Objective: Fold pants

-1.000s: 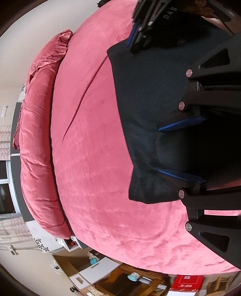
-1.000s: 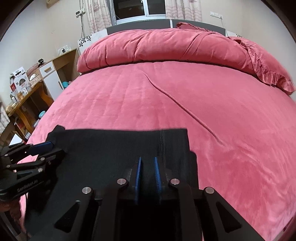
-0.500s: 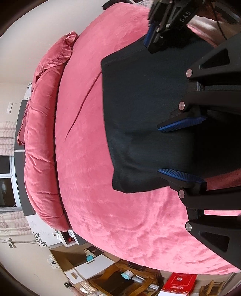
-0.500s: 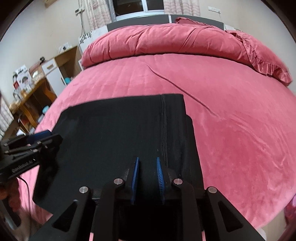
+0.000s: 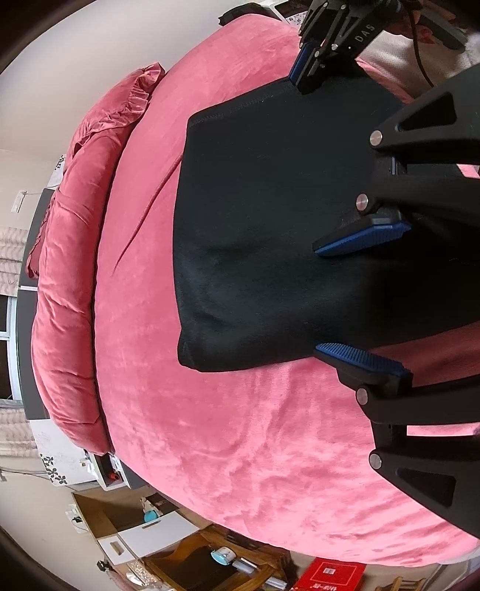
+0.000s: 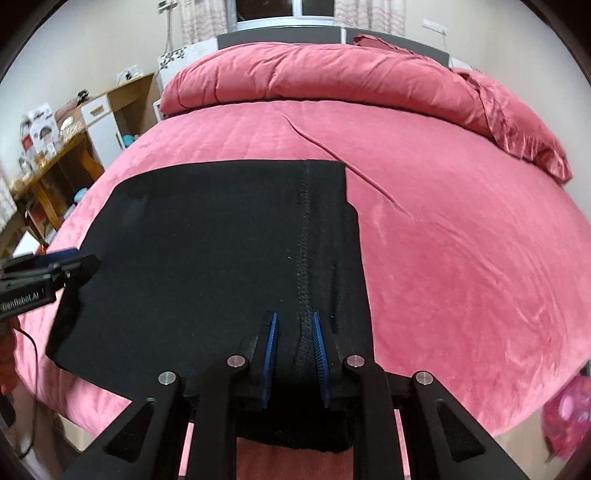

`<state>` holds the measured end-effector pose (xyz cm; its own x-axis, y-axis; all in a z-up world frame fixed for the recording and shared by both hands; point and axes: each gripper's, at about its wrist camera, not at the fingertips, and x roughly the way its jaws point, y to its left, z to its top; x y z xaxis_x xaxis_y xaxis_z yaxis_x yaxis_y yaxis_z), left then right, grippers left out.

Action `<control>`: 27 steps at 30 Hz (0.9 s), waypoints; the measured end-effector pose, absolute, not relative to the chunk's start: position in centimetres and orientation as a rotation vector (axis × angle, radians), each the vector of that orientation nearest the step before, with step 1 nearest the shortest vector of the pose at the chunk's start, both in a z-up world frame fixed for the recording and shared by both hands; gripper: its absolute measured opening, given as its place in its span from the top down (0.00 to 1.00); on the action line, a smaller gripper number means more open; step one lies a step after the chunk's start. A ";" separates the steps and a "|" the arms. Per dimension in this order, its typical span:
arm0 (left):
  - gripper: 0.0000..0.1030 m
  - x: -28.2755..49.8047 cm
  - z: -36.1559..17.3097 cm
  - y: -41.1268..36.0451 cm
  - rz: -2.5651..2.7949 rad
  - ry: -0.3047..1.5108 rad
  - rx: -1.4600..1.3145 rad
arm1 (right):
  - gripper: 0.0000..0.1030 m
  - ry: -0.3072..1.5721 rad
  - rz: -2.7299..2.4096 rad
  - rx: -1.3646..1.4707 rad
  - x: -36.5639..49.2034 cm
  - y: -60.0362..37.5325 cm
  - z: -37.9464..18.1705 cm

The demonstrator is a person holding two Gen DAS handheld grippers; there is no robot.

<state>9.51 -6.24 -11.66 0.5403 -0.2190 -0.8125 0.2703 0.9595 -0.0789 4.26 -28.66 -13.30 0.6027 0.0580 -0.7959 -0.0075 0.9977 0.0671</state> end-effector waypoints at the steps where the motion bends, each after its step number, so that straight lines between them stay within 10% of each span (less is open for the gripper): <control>1: 0.51 9.3 -11.7 -6.2 -0.293 0.956 0.061 | 0.81 0.924 0.038 0.069 4.2 -28.8 -13.3; 19: 0.35 4.0 -13.3 -3.5 -0.532 0.999 0.007 | 0.80 0.921 0.040 0.122 3.0 -29.4 -12.8; 22: 0.36 4.3 -12.7 -2.3 -0.556 0.973 -0.069 | 0.63 0.887 0.052 0.179 2.8 -30.2 -12.5; 24: 0.36 5.0 -12.4 -1.3 -0.540 0.967 -0.134 | 0.32 0.872 0.029 0.223 2.9 -31.1 -12.5; 27: 0.36 6.8 -12.8 0.0 -0.532 1.007 -0.255 | 0.32 0.864 0.046 0.286 3.3 -32.1 -12.8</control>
